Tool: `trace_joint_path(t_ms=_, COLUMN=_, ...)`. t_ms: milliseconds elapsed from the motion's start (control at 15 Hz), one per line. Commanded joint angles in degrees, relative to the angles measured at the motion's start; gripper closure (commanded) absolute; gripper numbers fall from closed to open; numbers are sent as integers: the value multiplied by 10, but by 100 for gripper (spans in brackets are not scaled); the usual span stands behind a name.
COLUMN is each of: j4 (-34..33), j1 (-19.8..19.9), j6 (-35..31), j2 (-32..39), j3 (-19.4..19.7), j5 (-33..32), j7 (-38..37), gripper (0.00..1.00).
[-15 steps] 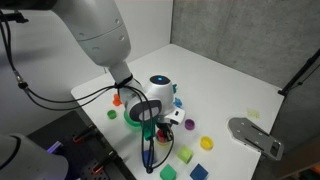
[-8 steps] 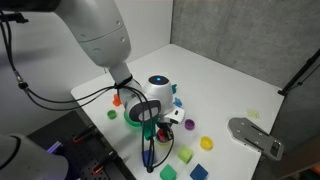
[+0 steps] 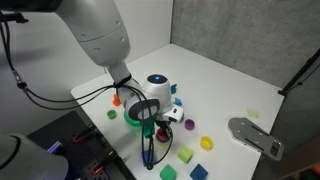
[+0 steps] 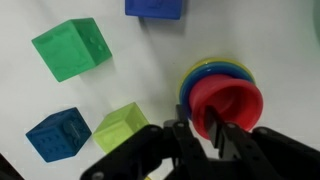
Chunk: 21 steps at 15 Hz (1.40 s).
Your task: Pick up the orange bowl and put it in the stacked blue bowl
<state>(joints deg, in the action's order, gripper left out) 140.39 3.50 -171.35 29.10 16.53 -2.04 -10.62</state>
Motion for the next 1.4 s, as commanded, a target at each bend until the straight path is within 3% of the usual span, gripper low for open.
trace_joint_path(t_ms=0, j4=11, j1=14, j6=-9, j2=-15, j3=-13, j5=11, j7=22, gripper=42)
trace_joint_path(t_ms=333, j4=19, j1=10, j6=30, j2=-46, j3=-12, j5=4, j7=31, gripper=3)
trace_joint_path(t_ms=400, j4=21, j1=9, j6=52, j2=-59, j3=-13, j5=1, j7=37, gripper=0)
trace_joint_path(t_ms=600, j4=23, j1=-6, j6=127, j2=-102, j3=-8, j5=-18, j7=48, gripper=0)
trace_joint_path(t_ms=1000, j4=33, j1=-56, j6=287, j2=-221, j3=-8, j5=-148, j7=-7, gripper=0)
trace_joint_path(t_ms=1200, j4=37, j1=-57, j6=373, j2=-300, j3=-42, j5=-202, j7=-41, gripper=0)
trace_joint_path(t_ms=1333, j4=39, j1=-50, j6=440, j2=-356, j3=-75, j5=-200, j7=-37, gripper=0)
